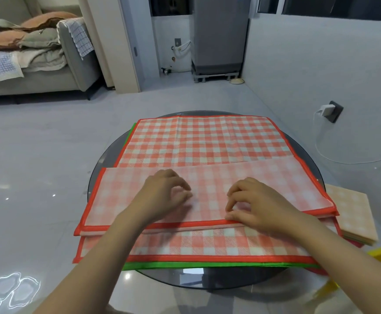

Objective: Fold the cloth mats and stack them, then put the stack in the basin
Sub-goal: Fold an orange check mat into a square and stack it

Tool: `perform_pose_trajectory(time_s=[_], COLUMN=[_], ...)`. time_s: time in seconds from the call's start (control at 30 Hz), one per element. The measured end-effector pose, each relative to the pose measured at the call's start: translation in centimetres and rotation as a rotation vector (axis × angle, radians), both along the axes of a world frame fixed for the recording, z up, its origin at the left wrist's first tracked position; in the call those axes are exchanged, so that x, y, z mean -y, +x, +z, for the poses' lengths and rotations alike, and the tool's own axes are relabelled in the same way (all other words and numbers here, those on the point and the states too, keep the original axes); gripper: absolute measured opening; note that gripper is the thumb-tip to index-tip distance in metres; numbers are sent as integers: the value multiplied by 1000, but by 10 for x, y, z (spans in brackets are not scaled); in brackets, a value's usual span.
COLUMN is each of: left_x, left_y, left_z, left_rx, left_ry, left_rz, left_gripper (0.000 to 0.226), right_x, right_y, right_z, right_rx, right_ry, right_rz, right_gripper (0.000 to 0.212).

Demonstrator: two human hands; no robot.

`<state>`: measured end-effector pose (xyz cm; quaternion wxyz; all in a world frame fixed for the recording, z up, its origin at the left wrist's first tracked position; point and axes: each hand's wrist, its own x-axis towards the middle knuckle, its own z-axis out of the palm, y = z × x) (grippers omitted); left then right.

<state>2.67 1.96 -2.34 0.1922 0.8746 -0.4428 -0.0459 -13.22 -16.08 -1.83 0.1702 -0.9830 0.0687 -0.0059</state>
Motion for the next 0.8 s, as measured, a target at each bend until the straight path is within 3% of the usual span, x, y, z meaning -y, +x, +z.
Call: perform_pose_trajectory(time_s=[0.2, 0.4, 0.53, 0.7, 0.8], left_x=[44, 53, 53, 54, 53], left_y=[-7, -7, -6, -6, -5], left_z=[-26, -43, -46, -47, -49], left_rx=[119, 123, 158, 152, 157], left_ry=[135, 225, 257, 282, 262], left_rz=[-86, -59, -28, 6, 14], left_gripper=[51, 56, 56, 61, 82], right_x=[0, 7, 12, 16, 21], right_y=[6, 21, 42, 67, 69], right_z=[-2, -3, -15, -35, -46], right_rx=[-26, -57, 74, -34, -68], right_ry=[-34, -38, -53, -104, -127], right_rz=[2, 3, -129, -184, -187], right_gripper=[24, 25, 37, 53, 54])
